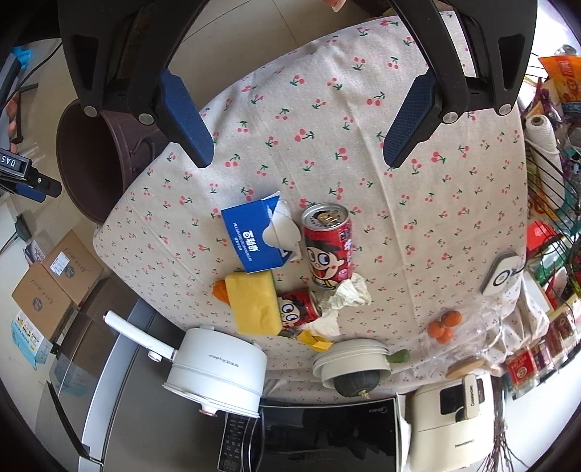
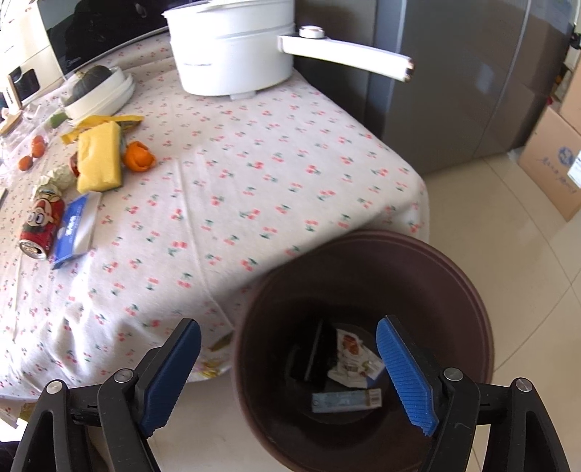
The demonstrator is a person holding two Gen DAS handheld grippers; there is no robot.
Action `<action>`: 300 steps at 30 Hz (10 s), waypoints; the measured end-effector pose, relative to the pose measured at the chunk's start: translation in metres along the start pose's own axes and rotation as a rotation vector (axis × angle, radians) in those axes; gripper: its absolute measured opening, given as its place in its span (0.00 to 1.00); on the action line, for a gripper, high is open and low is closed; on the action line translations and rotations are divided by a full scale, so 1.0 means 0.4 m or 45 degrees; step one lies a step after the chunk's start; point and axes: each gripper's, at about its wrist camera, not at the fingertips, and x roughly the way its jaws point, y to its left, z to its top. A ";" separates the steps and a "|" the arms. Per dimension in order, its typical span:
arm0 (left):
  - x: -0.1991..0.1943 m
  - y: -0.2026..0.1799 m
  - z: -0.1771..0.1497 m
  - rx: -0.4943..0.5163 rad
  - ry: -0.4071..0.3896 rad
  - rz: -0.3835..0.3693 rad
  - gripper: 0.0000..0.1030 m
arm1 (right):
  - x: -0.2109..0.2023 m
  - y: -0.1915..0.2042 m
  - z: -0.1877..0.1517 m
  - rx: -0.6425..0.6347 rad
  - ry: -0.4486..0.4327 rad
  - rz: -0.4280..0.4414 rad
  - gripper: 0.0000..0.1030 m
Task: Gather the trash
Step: 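Move the right tool to the blue biscuit box on the table and grasp it, then lift the blue box with the right tool while the left tool grasps the red can, then carry both items over the bin and open the left tool dropping the can, then open the right tool to drop the blue box into the bin, then move the right tool to the yellow sponge and grasp it, then lift the sponge with the right tool while the left tool grasps the white tissue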
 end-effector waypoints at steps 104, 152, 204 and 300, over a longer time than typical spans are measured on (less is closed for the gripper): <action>0.185 0.096 0.144 -0.249 0.096 -0.077 0.53 | 0.080 0.147 0.133 -0.001 -0.009 0.095 0.47; 0.164 -0.629 -0.053 0.378 0.211 -0.545 0.53 | -0.020 -0.302 -0.171 0.165 0.086 -0.122 0.47; 0.050 0.016 0.042 -0.082 0.054 0.009 0.96 | 0.055 0.015 0.017 0.078 0.047 -0.029 0.81; 0.266 0.106 0.229 -0.231 0.070 -0.041 0.29 | 0.091 0.094 0.127 -0.104 -0.021 0.011 0.56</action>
